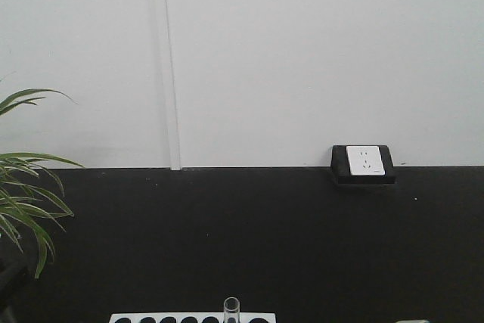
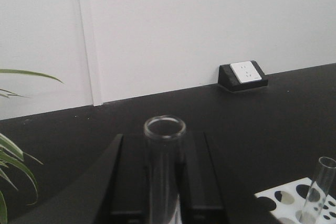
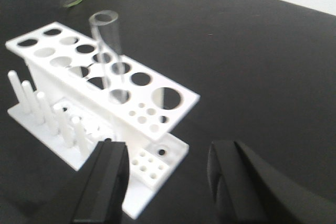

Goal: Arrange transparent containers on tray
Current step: 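Grasp another clear tube from the rack with the right gripper and lift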

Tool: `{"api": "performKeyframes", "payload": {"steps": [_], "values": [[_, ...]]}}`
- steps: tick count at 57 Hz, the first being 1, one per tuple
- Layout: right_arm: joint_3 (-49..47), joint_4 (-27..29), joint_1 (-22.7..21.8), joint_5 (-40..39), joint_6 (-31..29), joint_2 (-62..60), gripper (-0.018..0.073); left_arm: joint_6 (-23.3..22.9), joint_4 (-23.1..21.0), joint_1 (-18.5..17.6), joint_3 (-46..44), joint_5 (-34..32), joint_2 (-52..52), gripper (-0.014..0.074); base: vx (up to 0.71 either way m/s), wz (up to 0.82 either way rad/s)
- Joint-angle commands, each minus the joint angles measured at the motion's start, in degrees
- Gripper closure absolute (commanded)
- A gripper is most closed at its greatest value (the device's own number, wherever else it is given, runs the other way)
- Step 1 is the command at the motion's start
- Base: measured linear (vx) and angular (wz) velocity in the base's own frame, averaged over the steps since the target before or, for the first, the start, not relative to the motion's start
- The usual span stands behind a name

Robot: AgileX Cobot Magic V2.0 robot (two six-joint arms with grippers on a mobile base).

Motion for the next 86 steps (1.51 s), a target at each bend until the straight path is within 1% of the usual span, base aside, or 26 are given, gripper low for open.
{"api": "performKeyframes", "payload": {"steps": [1, 6, 10, 12, 26, 36, 42, 57, 65, 80, 86], "values": [[-1.66, -0.28, 2.31, -12.36, 0.16, 5.37, 0.0118, -0.54, -0.75, -0.31, -2.01, -4.54, -0.4, 0.043, 0.0, 0.0], [-2.08, -0.33, 3.25, -18.47, 4.37, 10.62, 0.0111, -0.59, -0.75, -0.31, -2.01, -4.54, -0.4, 0.043, 0.0, 0.0], [-3.6, -0.38, 3.24, -20.74, 7.65, 13.96, 0.0099, -0.59, -0.75, -0.31, -2.01, -4.54, -0.4, 0.043, 0.0, 0.0], [-4.69, -0.48, 3.24, -21.27, 8.33, 15.11, 0.0094, -0.63, -0.75, -0.31, -2.01, -4.54, -0.4, 0.043, 0.0, 0.0], [-13.23, -1.43, 3.24, -21.2, 8.28, 23.0, 0.0059, -0.63, -0.75, -0.31, -2.01, -4.54, -0.4, 0.043, 0.0, 0.0], [-17.1, -6.32, 3.24, -20.91, 8.91, 26.24, 0.0059, -0.63, -0.75, -0.31, -2.01, -4.54, -0.4, 0.043, 0.0, 0.0], [-18.87, -8.06, 3.24, -20.76, 9.86, 27.22, 0.0059, -0.63, -0.75, -0.31, -2.01, -4.54, -0.4, 0.043, 0.0, 0.0], [-20.98, -7.96, 3.06, -21.23, 9.81, 29.04, 0.0065, -0.63, -0.75, -0.31, -2.01, -4.54, -0.4, 0.043, 0.0, 0.0], [-20.98, -7.96, 3.06, -21.08, 9.81, 29.22, 0.0114, -0.63, -0.75, -0.31, -2.01, -4.54, -0.4, 0.043, 0.0, 0.0], [-20.98, -7.96, 3.06, -21.89, 9.81, 29.34, 0.0341, -0.63, -0.75, -0.31, -2.01, -4.54, -0.4, 0.043, 0.0, 0.0], [-20.98, -7.71, 3.06, -21.89, 9.81, 28.65, 0.0407, -0.63, -0.75, -0.31, -2.01, -4.54, -0.4, 0.043, 0.0, 0.0]]}}
